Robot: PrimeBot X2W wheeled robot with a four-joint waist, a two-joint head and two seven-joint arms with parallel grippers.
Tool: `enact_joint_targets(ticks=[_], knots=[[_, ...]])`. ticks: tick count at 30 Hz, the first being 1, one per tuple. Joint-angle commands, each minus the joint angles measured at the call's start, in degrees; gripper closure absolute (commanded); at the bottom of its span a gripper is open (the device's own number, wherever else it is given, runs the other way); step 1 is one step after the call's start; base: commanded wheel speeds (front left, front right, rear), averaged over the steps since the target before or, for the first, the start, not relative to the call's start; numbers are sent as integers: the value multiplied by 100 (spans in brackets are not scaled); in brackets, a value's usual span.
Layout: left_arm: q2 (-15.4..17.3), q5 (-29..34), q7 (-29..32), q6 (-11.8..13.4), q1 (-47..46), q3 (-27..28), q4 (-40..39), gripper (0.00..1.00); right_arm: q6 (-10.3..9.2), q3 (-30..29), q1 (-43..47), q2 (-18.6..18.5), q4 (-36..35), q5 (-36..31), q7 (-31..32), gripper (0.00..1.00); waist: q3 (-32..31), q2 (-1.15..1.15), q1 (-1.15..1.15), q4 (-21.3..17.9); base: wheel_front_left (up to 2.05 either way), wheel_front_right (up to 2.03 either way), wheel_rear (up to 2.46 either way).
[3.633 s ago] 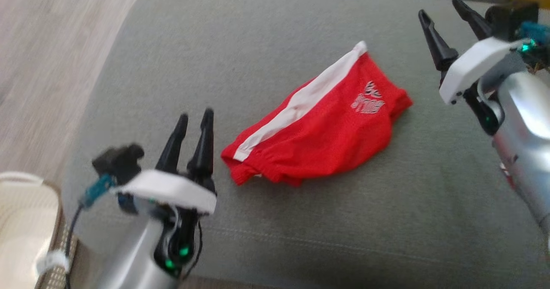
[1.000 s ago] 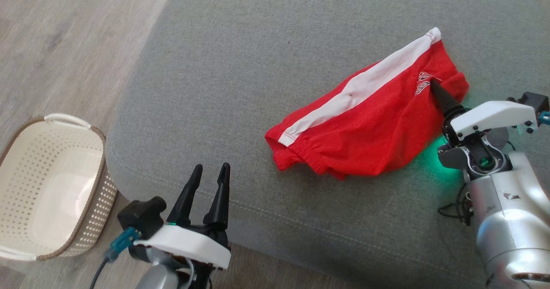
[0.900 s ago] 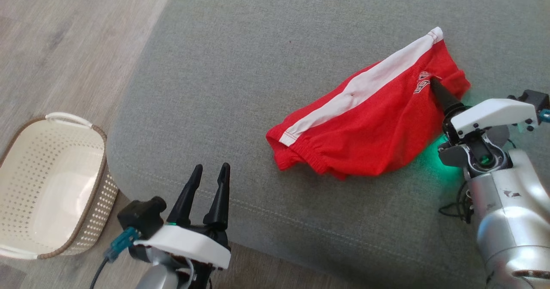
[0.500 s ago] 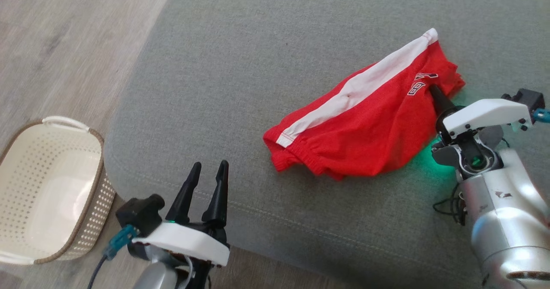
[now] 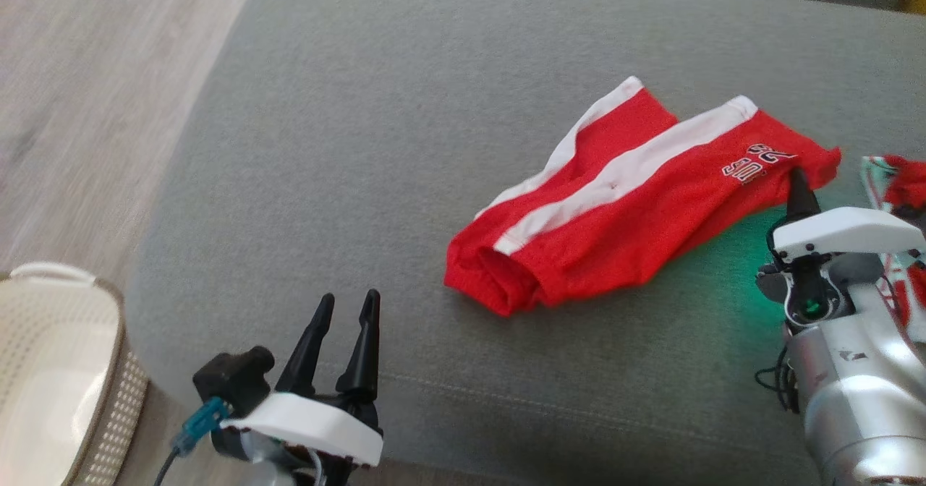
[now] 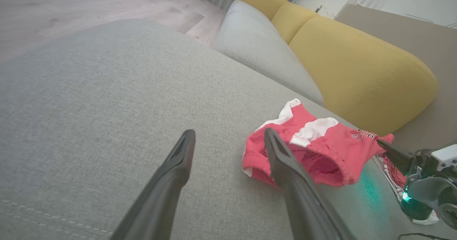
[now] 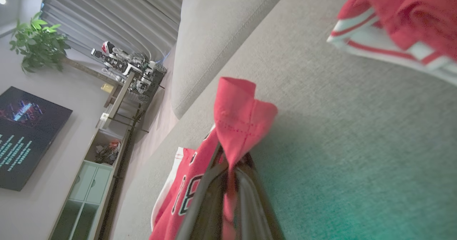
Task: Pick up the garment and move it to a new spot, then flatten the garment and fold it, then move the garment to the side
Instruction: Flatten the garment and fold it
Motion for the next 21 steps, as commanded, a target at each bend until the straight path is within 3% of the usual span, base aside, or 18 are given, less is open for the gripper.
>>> enact_joint_targets(ticks=[1,6,7,8,16,21], knots=[[-13,8,-70,44,-59,219,-215,0,0,147,-21,84,-231,-85,-72,100,-166,0,0,-220,0,0,0],[-13,-3,-70,82,16,210,-206,0,0,584,227,205,-659,-200,215,100,-308,0,0,-426,0,0,0],[-13,-3,-70,92,28,206,-202,0,0,610,262,213,-688,-204,254,55,-336,0,0,-443,0,0,0],[-13,-2,-70,96,35,197,-197,0,0,613,293,217,-668,-221,297,0,-368,0,0,-449,0,0,0],[-13,1,-70,140,67,163,-233,0,0,481,288,142,-398,-778,86,0,-572,0,0,-414,0,0,0],[-13,-5,-70,202,107,213,-359,0,0,663,551,156,-1016,-1360,-289,0,-755,0,0,-567,0,0,0]])
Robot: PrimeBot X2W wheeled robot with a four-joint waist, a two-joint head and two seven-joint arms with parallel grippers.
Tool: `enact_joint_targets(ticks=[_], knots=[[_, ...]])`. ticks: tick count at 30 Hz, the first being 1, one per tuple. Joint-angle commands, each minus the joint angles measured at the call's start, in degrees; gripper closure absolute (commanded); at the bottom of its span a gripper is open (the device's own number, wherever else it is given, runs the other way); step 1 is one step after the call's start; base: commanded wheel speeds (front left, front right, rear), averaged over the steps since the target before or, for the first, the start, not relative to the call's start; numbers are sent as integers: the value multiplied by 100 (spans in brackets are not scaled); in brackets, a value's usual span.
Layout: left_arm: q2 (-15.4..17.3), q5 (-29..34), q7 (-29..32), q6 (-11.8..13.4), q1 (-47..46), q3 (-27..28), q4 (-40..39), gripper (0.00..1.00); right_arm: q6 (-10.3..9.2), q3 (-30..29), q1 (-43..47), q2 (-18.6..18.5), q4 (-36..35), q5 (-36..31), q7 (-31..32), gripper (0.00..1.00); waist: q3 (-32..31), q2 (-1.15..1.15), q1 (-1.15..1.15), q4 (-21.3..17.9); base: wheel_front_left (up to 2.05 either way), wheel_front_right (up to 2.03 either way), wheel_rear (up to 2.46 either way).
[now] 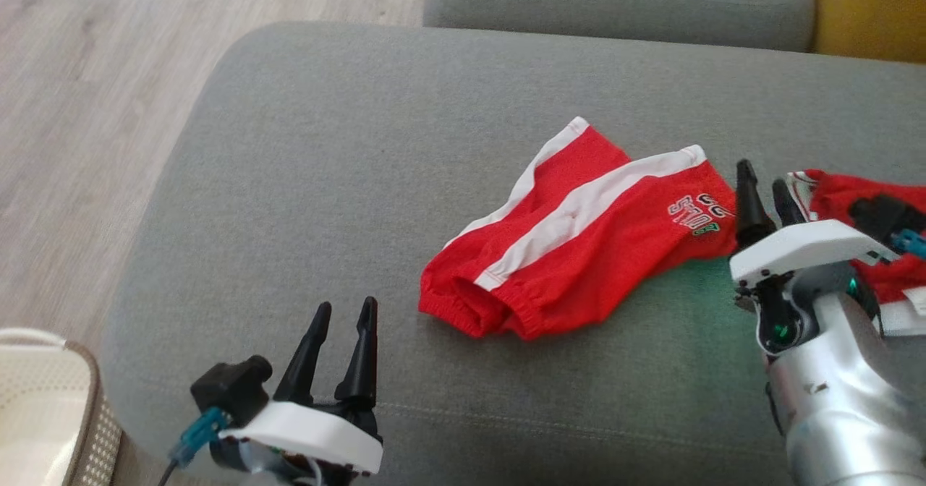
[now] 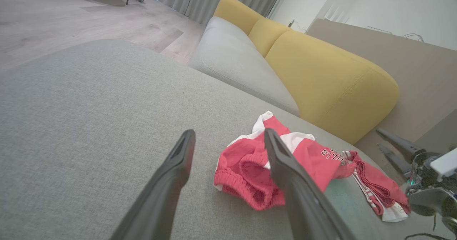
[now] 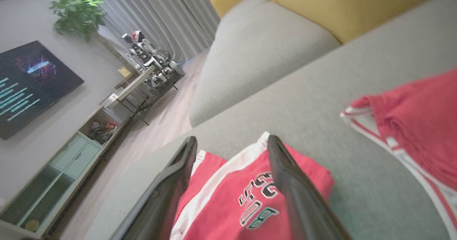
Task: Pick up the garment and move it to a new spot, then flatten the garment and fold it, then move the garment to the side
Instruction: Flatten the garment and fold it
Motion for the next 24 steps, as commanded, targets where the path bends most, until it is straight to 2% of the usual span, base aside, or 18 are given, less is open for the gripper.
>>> enact_joint_targets(ticks=[1,13,20,24], knots=[[-14,-10,-70,29,-94,233,-244,0,0,241,89,10,-365,-155,-85,0,-61,0,0,-108,0,0,0],[-14,-114,-70,62,-140,434,-394,0,0,1345,2138,112,-3337,-774,-315,0,-20,0,0,-850,0,0,0],[-14,-36,-70,-29,-338,524,-307,0,0,1391,2371,114,-4119,-905,-312,0,203,0,0,-1227,0,0,0],[48,285,-8,-102,-781,324,223,0,0,1440,2371,114,-4377,-989,-221,0,468,0,0,-1471,0,0,0]])
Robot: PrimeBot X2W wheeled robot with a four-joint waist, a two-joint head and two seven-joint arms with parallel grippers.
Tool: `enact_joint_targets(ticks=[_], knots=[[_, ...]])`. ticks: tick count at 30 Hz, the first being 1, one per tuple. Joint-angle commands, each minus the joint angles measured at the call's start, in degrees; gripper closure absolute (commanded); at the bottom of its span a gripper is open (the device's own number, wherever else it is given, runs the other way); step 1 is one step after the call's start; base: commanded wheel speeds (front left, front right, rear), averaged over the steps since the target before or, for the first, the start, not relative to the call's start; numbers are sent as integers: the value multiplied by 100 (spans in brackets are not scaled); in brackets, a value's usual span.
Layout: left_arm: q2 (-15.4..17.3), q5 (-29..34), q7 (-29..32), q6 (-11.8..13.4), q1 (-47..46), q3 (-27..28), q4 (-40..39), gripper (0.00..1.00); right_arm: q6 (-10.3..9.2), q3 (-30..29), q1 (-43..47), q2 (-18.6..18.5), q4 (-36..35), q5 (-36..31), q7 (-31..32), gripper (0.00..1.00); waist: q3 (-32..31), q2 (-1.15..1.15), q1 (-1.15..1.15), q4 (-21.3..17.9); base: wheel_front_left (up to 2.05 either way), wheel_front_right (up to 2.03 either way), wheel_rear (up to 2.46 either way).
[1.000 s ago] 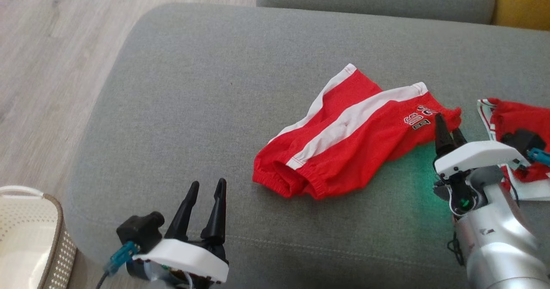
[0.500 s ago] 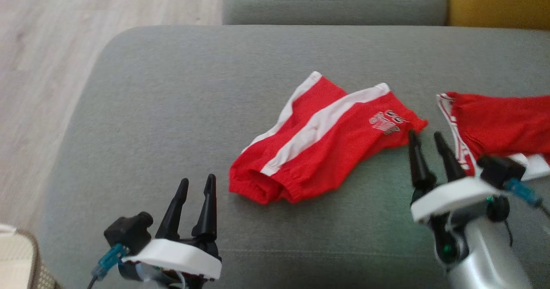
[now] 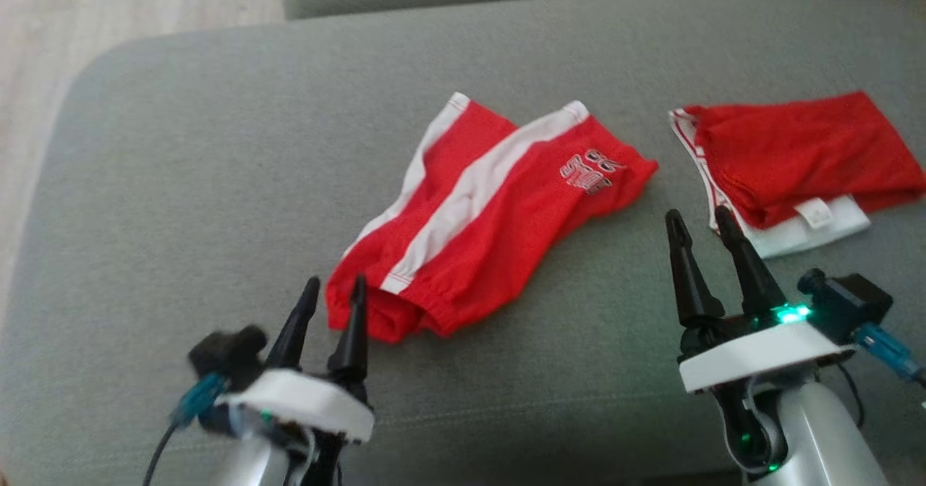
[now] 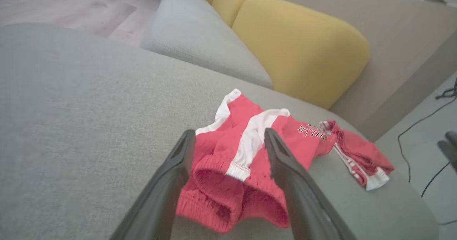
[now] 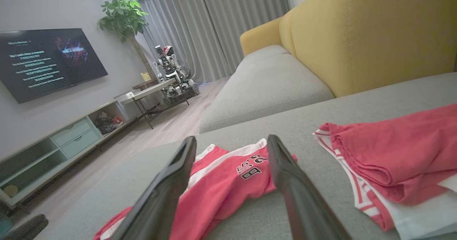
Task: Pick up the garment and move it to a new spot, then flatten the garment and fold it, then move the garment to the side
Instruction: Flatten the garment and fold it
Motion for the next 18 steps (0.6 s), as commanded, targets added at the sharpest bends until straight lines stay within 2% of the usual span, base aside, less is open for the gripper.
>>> enact_joint_targets(ticks=[1,10,18], knots=[[46,143,52,22,-533,93,-21,0,0,176,-191,35,-267,-76,15,0,251,0,0,-231,0,0,0],[434,849,818,-62,-2190,-322,1002,0,0,337,-246,35,-521,-26,-65,0,926,0,0,-854,0,0,0],[556,1069,1220,-260,-3022,-595,1777,0,0,428,-289,35,-516,53,-143,0,1185,0,0,-1163,0,0,0]])
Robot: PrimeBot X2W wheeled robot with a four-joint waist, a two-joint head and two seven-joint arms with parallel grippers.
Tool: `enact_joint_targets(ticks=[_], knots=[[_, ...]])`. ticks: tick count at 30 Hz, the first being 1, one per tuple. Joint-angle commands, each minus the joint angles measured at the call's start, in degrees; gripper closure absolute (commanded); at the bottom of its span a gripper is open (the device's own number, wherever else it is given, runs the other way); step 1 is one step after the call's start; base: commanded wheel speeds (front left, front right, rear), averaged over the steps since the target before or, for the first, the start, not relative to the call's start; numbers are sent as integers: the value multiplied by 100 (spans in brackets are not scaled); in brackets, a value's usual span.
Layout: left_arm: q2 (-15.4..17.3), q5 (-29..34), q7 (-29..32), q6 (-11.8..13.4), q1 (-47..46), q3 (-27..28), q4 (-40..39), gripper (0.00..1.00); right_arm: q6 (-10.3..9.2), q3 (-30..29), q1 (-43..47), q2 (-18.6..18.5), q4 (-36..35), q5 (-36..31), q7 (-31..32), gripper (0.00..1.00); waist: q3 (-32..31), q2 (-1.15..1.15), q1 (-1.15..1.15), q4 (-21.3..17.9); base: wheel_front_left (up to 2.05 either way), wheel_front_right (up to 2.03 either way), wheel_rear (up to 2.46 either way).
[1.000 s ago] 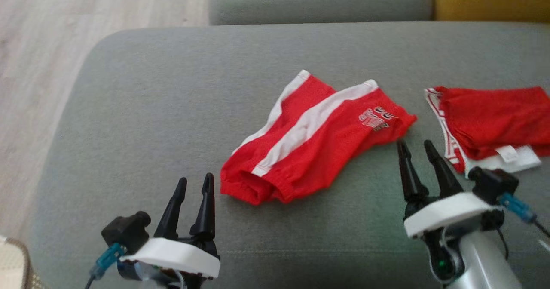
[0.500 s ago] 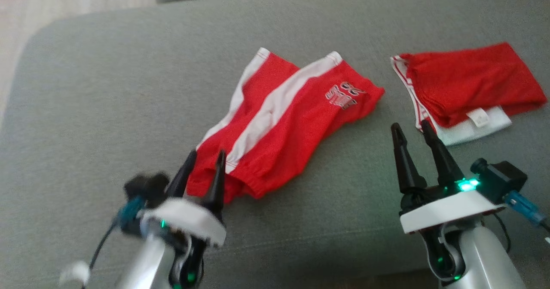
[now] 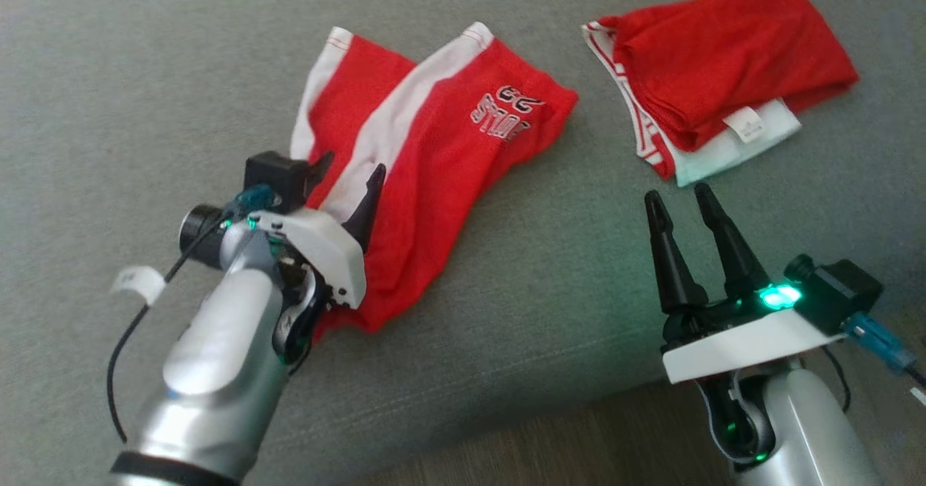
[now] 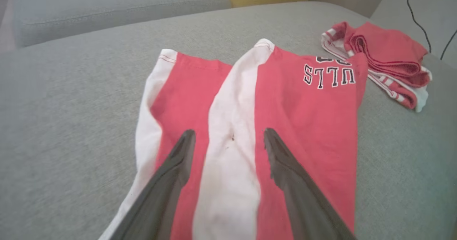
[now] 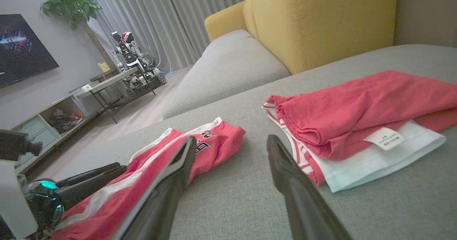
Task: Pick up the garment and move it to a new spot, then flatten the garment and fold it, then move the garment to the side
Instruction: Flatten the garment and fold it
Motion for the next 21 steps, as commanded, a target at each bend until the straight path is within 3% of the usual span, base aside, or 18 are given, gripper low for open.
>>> enact_joint_targets(ticks=[1,10,15,16,18,19,21], knots=[[165,69,16,-53,-357,137,-39,0,0,151,-168,32,-190,63,-80,0,135,0,0,-147,0,0,0],[260,357,-124,81,-901,-10,748,0,0,310,-229,32,-100,160,-119,0,254,0,0,-306,0,0,0],[212,368,-191,-10,-976,-135,1018,0,0,277,-240,32,-47,214,-124,0,252,0,0,-320,0,0,0],[202,362,-183,-34,-985,-161,1069,12,0,269,-244,32,-46,219,-125,0,251,0,0,-319,0,0,0],[191,350,-201,-55,-1013,-187,1149,52,0,266,-253,32,-49,227,-125,0,251,0,0,-319,0,0,0],[187,345,-212,-59,-1027,-196,1184,64,0,271,-258,32,-51,229,-125,0,252,0,0,-318,0,0,0],[171,325,-238,-75,-1052,-210,1242,100,0,279,-264,32,-53,234,-126,0,253,0,0,-314,0,0,0]])
